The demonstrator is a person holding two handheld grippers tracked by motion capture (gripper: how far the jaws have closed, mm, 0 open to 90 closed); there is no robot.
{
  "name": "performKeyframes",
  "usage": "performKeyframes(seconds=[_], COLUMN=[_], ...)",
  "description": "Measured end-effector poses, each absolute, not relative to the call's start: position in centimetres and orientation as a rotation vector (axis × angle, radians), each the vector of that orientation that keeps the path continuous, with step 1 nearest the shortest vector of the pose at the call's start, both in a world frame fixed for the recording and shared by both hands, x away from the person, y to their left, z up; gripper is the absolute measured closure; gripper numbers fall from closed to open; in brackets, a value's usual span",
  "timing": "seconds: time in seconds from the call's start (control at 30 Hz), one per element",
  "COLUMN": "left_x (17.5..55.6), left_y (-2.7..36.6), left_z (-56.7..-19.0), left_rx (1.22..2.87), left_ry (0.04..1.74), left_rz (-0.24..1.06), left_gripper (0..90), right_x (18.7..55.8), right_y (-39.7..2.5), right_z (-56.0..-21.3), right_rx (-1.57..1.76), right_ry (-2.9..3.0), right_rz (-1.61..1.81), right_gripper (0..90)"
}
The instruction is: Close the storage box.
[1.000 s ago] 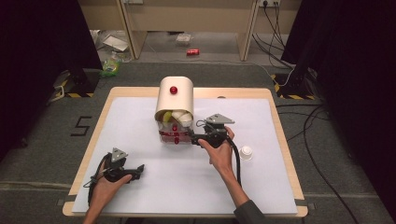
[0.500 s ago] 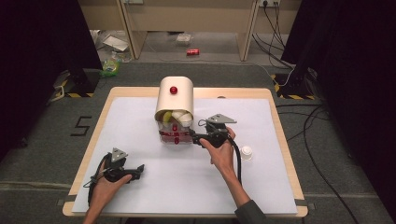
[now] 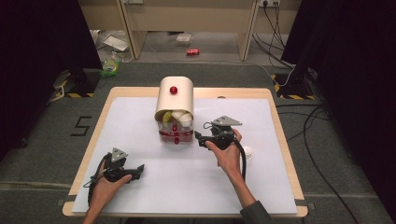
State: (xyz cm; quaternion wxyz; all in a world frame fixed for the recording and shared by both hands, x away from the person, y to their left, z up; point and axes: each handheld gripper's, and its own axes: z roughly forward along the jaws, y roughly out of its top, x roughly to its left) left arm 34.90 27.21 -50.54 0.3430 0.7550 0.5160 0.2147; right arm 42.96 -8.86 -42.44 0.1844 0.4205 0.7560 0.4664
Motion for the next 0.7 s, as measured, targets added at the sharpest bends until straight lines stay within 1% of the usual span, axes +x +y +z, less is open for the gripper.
performKeyframes(seconds=[0.5,0.7], left_x=[34.9,34.9], left_y=[27.2,27.2], left_z=[-50.5,-50.5], left_rx=[1.961,1.961], left_ry=[1.341,1.342], left_rz=[0.558,0.557], left_gripper=[6.8,6.8], right_x=[42.4,41.8], right_y=[-9.5,-10.4], right_z=[-42.4,-42.6], right_rx=[1.191,1.194], right_ry=[2.146,2.157], right_rz=[1.307,1.300], right_gripper=[21.0,21.0])
